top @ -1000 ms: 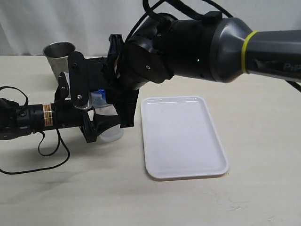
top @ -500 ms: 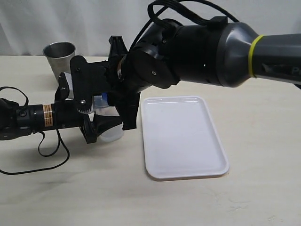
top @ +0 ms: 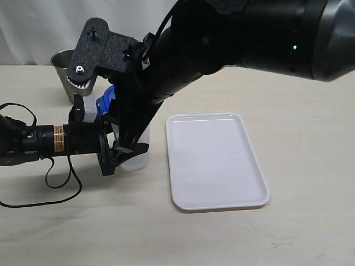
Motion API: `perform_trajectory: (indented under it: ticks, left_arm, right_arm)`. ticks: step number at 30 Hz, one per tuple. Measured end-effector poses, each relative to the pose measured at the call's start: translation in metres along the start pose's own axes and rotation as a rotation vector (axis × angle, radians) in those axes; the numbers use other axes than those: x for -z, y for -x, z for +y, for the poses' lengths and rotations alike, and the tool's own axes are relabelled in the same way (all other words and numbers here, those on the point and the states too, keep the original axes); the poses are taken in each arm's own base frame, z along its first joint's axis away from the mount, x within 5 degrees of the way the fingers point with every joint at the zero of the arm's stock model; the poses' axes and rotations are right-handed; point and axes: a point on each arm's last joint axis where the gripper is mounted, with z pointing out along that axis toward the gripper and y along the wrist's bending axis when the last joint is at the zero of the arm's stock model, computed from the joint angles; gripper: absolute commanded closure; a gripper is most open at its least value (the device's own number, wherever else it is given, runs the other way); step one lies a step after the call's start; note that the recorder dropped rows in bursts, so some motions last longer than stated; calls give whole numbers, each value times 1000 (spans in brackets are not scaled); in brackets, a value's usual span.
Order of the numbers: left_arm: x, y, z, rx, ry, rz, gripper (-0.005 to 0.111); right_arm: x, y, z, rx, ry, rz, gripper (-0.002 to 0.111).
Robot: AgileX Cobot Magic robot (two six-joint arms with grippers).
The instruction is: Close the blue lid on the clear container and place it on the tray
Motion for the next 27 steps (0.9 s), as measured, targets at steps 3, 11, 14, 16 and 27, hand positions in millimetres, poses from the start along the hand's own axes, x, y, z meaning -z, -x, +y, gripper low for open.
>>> perform_trajectory:
  ticks: [3, 11, 14, 16, 27]
  left_arm:
    - [0, 0, 0, 0, 0, 0, 107]
    - [0, 0, 0, 0, -1, -2, 107]
    - [0, 0, 0, 0, -1, -2, 107]
    - [0, 0, 0, 0, -1, -2, 107]
    - [0, 1, 1, -1, 6, -6, 107]
  right_arm:
    - [5, 6, -3, -97, 5, -15, 62]
    - [30, 26, -22, -396, -20, -62, 62]
    - [40, 26, -38, -532, -40, -71, 62]
    - [45, 19, -52, -630, -66, -72, 62]
    - [28, -38, -95, -1021, 177, -37, 62]
